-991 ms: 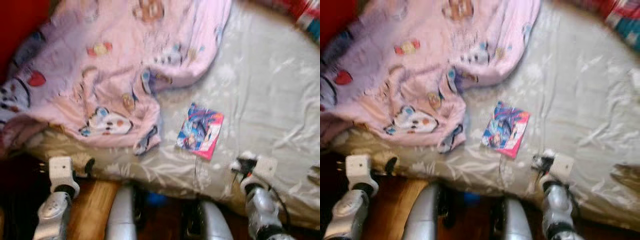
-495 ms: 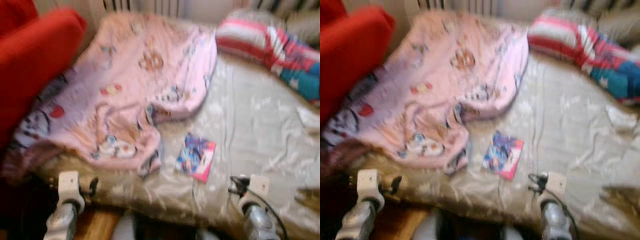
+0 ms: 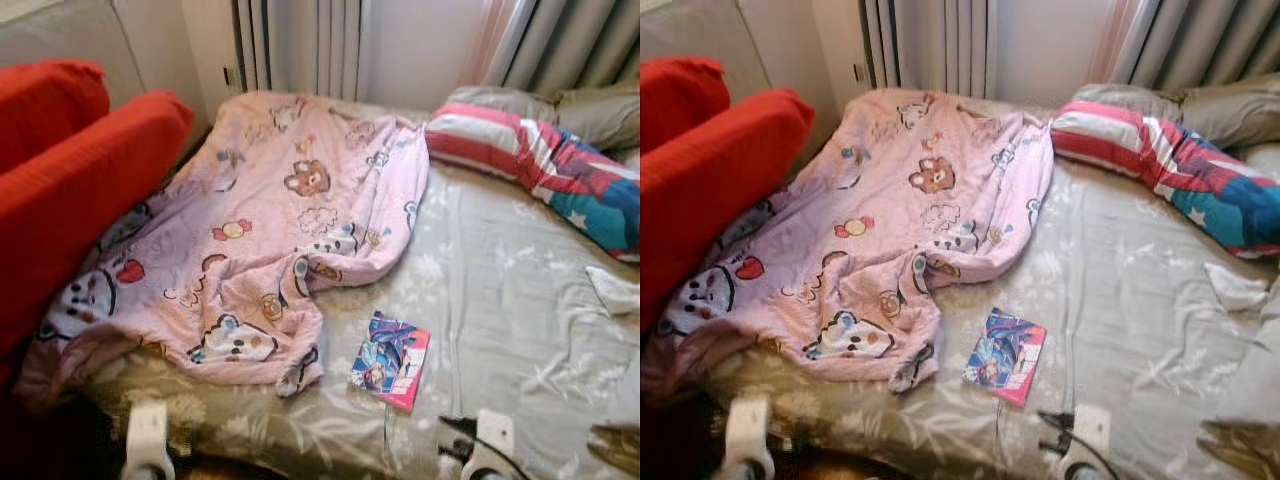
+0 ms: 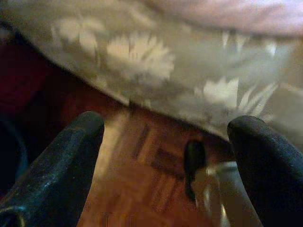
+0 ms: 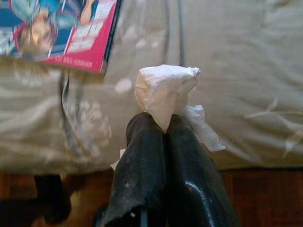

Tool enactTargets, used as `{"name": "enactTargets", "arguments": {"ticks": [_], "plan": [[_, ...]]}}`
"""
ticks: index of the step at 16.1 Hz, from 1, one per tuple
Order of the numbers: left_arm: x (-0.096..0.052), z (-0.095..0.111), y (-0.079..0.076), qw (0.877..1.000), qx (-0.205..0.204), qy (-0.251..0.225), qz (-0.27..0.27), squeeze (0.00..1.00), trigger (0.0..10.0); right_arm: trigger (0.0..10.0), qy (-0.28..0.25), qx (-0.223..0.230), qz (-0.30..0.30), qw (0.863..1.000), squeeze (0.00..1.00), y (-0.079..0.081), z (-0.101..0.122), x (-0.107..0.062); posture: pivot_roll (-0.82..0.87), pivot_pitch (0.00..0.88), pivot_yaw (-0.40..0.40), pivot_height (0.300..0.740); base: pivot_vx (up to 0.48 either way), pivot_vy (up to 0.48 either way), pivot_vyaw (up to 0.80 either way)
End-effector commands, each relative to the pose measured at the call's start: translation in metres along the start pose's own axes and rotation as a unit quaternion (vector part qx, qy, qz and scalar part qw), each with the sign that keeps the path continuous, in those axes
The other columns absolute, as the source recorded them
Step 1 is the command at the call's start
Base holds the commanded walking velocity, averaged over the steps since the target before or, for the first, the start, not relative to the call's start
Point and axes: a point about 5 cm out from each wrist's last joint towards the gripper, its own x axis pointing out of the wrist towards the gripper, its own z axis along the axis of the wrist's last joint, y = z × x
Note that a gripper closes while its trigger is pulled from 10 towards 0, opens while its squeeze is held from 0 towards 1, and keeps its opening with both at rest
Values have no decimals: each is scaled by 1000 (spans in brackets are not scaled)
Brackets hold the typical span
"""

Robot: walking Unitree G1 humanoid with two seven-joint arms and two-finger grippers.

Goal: Clean up the room

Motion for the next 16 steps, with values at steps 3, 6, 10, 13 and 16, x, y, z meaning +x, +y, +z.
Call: {"name": "enactTargets", "arguments": {"ticks": [3, 6, 10, 13, 16], "plan": [[0, -7, -6, 1000, -8, 21, -9, 0, 10000, 10000, 15, 25, -11, 1000, 0, -3, -10, -2, 170, 38, -20, 740, 0, 0, 0], [0, -9, -9, 1000, -8, 28, -8, 0, 10000, 10000, 19, 25, -6, 999, 0, -4, -11, -2, 166, 35, -23, 740, 0, 0, 0], [-4, -20, -4, 999, 0, 54, -5, 0, 10000, 10000, 44, 15, 9, 999, 0, 1, -20, -4, 166, 44, -18, 740, 0, 0, 0], [-7, -28, 0, 998, -1, 69, -2, 0, 10000, 10000, 51, 12, 10, 999, 0, 2, -23, -5, 165, 34, -11, 740, 0, 0, 0], [-7, -29, -1, 997, 2, 76, -4, 0, 10000, 10000, 48, 23, 3, 999, 0, 3, -23, -5, 154, 27, -3, 740, 0, 0, 0]]}}
